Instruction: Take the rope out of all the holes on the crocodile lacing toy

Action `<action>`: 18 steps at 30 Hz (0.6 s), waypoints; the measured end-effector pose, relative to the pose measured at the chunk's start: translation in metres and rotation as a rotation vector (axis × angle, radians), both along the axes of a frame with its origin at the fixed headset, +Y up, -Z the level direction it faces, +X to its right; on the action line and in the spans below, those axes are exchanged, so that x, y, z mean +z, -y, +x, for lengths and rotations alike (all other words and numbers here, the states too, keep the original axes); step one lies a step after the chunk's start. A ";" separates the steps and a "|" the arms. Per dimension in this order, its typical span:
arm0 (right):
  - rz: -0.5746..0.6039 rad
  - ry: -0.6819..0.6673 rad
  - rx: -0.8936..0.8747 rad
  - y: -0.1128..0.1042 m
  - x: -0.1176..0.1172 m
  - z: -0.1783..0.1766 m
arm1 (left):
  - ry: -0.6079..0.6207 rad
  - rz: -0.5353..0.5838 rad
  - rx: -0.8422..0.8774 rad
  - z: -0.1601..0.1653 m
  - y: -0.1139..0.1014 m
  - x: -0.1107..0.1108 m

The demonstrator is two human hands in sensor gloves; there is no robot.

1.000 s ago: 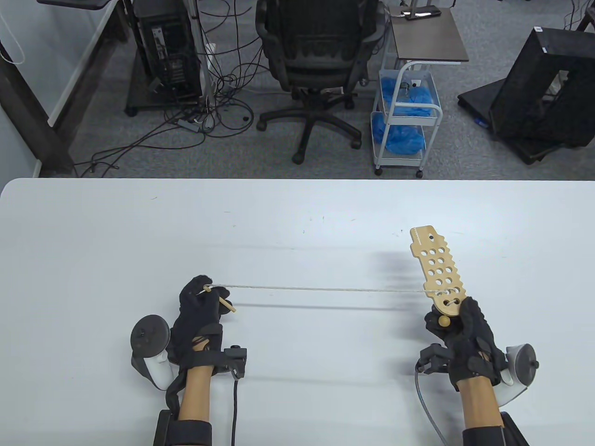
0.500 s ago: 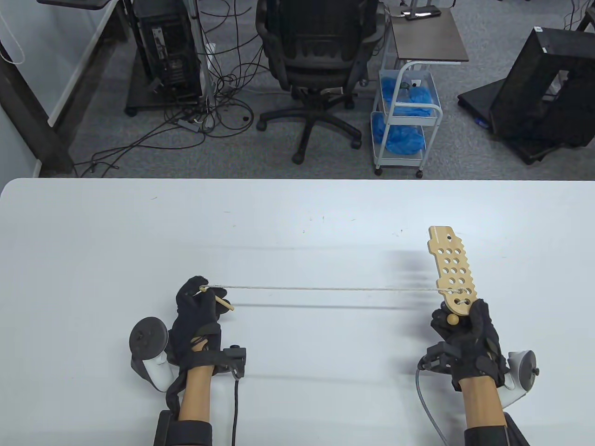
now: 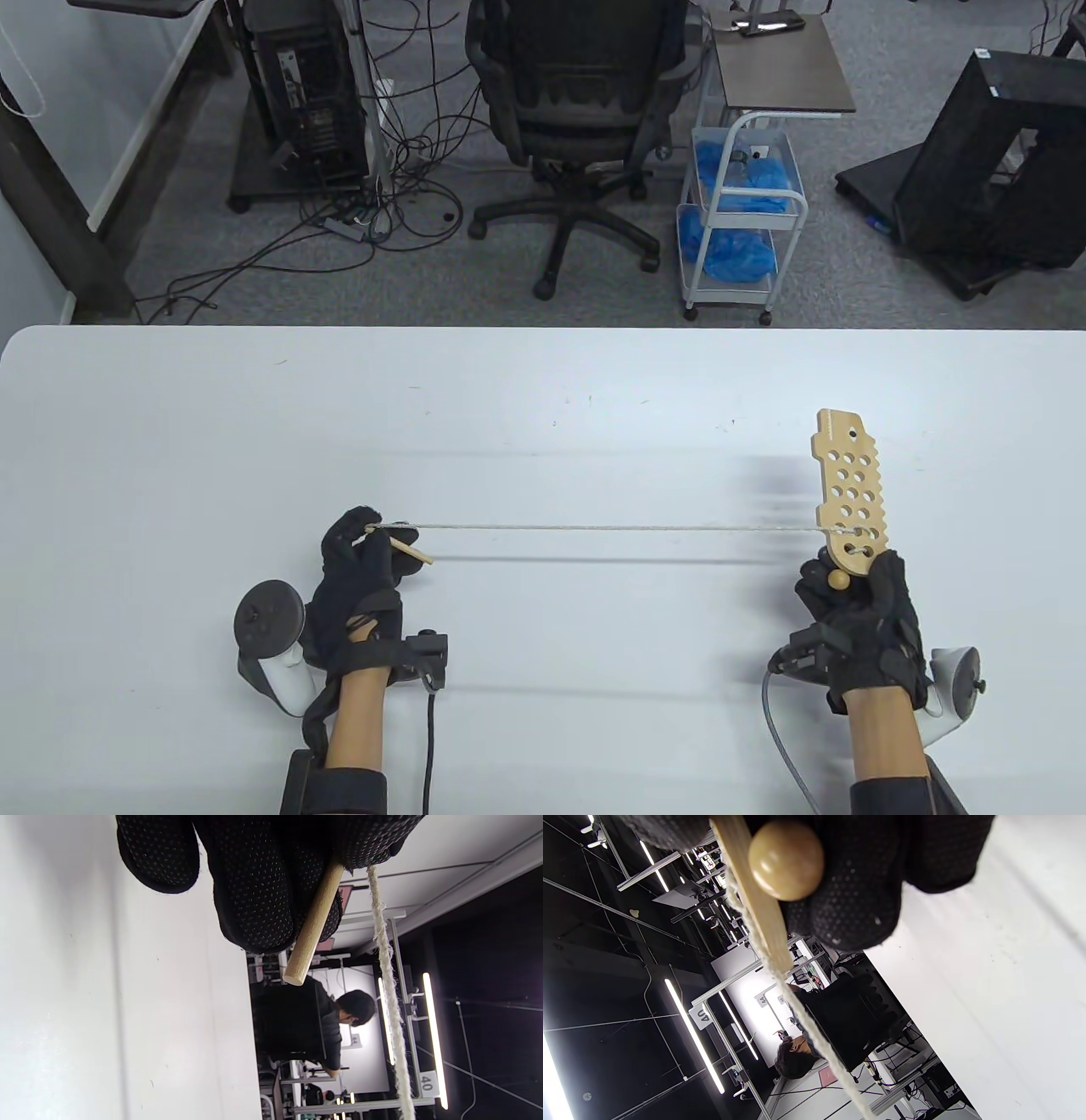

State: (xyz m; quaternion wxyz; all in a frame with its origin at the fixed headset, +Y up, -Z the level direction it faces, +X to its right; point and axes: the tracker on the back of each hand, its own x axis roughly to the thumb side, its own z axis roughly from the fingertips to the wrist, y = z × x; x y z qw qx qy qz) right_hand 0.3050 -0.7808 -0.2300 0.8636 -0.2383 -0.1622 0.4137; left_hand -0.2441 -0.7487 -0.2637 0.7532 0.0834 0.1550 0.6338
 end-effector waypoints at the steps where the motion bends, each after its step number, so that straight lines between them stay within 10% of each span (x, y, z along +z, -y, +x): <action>1: 0.000 0.001 -0.001 0.000 0.000 0.000 | 0.001 0.000 0.001 0.000 0.000 0.000; 18: 0.008 0.089 -0.068 0.002 0.007 0.005 | -0.018 0.006 0.043 -0.004 0.001 0.001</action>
